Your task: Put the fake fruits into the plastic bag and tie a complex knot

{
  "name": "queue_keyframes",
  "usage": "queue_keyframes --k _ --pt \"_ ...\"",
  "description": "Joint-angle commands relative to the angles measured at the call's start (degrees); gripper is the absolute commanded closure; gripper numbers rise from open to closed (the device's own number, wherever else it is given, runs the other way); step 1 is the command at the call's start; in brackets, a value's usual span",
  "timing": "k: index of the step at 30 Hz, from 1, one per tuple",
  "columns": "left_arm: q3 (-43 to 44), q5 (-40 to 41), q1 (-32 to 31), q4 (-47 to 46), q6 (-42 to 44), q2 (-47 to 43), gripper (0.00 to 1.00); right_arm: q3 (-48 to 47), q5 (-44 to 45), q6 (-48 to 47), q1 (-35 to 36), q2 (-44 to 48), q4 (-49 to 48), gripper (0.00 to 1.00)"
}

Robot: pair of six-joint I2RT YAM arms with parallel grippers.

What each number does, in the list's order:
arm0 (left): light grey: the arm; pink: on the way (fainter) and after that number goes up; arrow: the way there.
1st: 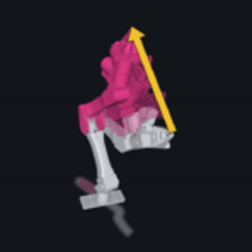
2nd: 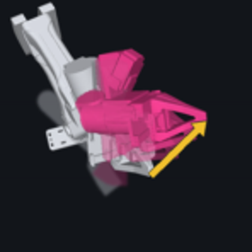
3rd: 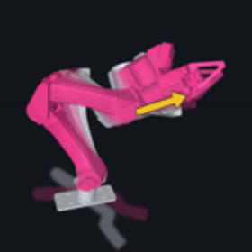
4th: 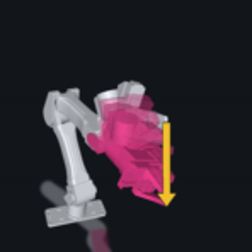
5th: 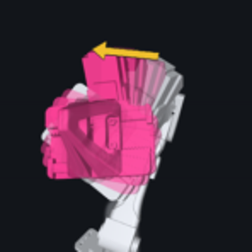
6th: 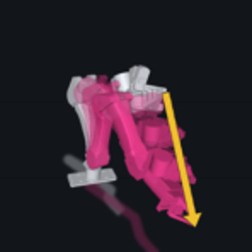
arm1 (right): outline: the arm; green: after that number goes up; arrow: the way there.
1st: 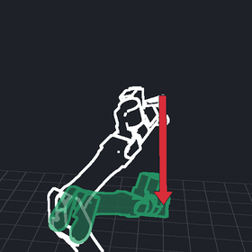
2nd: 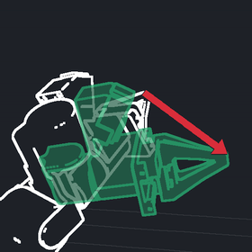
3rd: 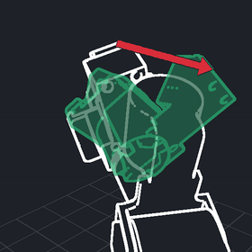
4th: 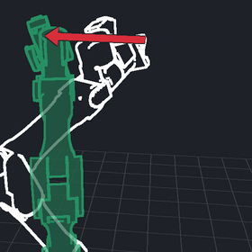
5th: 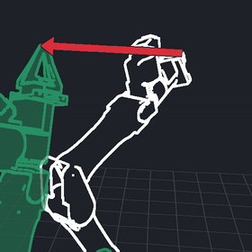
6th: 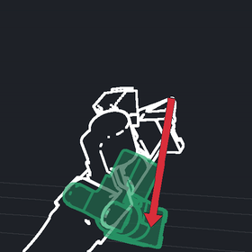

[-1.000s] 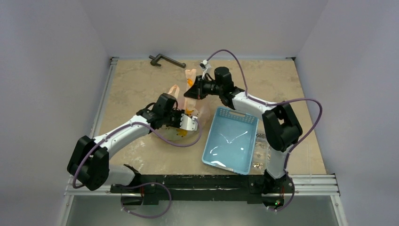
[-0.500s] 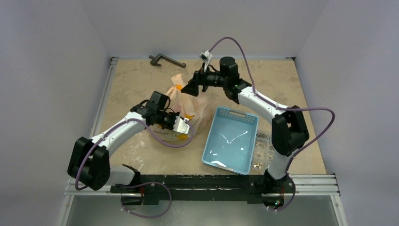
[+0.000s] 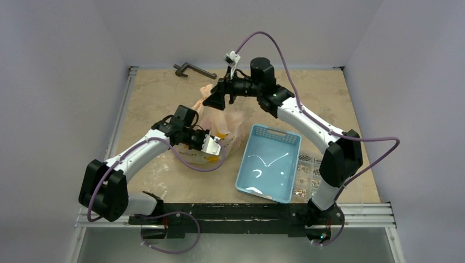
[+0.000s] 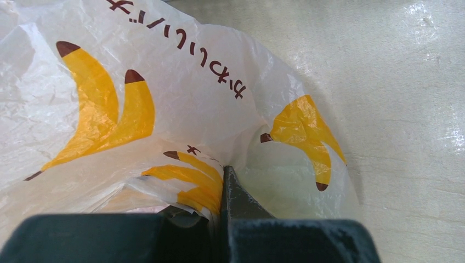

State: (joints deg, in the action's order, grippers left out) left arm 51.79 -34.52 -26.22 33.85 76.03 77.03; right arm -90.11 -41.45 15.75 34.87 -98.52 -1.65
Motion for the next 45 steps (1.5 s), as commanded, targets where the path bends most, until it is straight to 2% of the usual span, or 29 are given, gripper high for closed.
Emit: queue_keyframes --k 1,5,9,11,14,15,16,28,30,33,35,38,42,45 --pt "2.30 -2.22 -0.14 -0.88 -0.20 -0.84 1.00 -2.18 3.85 -2.25 3.27 -2.04 5.02 0.19" --pt "2.37 -2.13 -0.41 -1.00 -0.48 -1.09 1.00 -4.14 7.91 -3.68 4.84 -4.06 7.21 0.24" --pt "2.13 -2.13 -0.67 -1.07 -0.61 -1.07 1.00 -4.49 8.26 -2.38 5.54 -5.10 5.29 0.27" --pt "1.98 -2.04 -0.76 -1.26 -0.62 -1.06 1.00 -4.83 8.67 -1.93 5.77 -5.56 4.32 0.42" --pt "1.67 -2.04 -0.85 -1.29 -0.75 -1.18 1.00 -5.31 9.23 -1.56 5.82 -5.46 2.55 0.79" --pt "1.46 -2.04 -0.85 -1.28 -0.79 -1.26 1.00 -5.36 9.65 -1.78 5.74 -5.04 2.04 0.94" --pt "1.23 -2.00 -0.85 -1.31 -0.79 -1.32 1.00 -5.46 11.04 -2.19 5.71 -4.41 1.94 1.00" --pt "-2.74 -0.99 -0.74 -2.51 -0.35 -2.67 1.00 -5.02 22.12 -5.14 0.93 2.12 2.46 1.00" --pt "-2.94 -0.89 -0.82 -2.92 -0.59 -2.77 1.00 -4.41 21.25 -5.29 0.15 2.36 2.28 1.00" --pt "-2.57 -0.90 -0.85 -3.34 -1.05 -2.85 1.00 -5.94 13.16 -4.26 -0.04 1.61 4.38 0.98" --pt "-2.24 -0.89 -0.85 -3.40 -1.06 -2.94 1.00 -6.69 9.34 -2.57 0.59 1.43 5.90 0.73" --pt "-2.22 -0.88 -0.84 -3.54 -1.13 -3.21 1.00 -5.65 9.77 -0.32 2.33 2.14 7.28 0.51" --pt "-2.21 -0.98 -0.85 -3.61 -1.13 -3.47 1.00 -4.63 12.94 1.74 3.80 0.94 10.73 0.32" --pt "-2.30 -0.66 -1.07 -3.66 -1.13 -3.73 1.00 -5.09 13.90 2.55 4.32 -0.82 11.21 0.29"
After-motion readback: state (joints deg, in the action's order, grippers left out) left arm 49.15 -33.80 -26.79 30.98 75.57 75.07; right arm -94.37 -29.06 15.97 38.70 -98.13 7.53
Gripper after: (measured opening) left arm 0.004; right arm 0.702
